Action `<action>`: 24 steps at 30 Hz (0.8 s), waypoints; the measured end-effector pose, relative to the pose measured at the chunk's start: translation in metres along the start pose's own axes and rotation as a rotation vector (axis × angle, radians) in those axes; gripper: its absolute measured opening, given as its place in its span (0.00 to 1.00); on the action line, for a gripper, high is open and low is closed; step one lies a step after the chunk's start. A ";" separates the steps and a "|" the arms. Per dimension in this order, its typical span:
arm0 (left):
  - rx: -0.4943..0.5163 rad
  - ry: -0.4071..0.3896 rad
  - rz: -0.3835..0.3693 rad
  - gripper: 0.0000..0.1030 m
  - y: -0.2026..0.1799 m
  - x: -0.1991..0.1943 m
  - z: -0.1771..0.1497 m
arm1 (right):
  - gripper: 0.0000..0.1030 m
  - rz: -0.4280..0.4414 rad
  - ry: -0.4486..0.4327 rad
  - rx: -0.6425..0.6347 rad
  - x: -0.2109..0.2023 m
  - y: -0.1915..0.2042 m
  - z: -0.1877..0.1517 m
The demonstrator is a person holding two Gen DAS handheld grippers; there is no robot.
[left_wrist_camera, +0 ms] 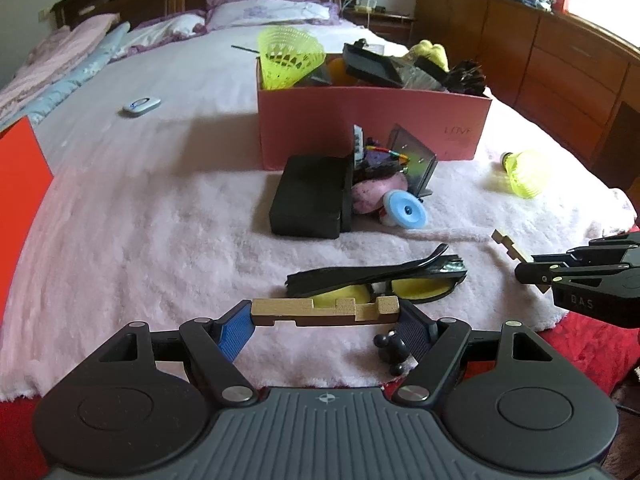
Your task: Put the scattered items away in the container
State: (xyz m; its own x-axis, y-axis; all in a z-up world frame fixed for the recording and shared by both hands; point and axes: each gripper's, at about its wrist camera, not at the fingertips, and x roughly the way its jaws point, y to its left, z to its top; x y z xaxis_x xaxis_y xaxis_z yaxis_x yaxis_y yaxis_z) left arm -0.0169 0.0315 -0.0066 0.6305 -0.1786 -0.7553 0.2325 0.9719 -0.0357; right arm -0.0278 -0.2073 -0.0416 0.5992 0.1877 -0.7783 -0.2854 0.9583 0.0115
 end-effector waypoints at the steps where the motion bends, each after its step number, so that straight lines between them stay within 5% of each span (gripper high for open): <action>1: 0.002 -0.002 -0.002 0.73 -0.001 0.000 0.001 | 0.11 0.007 -0.006 0.003 -0.002 0.000 0.001; 24: 0.100 -0.108 -0.025 0.73 -0.028 -0.002 0.075 | 0.11 0.061 -0.128 -0.009 -0.020 -0.009 0.058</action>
State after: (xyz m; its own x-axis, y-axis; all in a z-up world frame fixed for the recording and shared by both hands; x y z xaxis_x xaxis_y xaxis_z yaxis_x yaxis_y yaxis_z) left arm 0.0307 -0.0073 0.0450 0.6982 -0.2236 -0.6801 0.3189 0.9477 0.0158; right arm 0.0060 -0.2078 0.0103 0.6708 0.2721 -0.6899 -0.3303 0.9425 0.0506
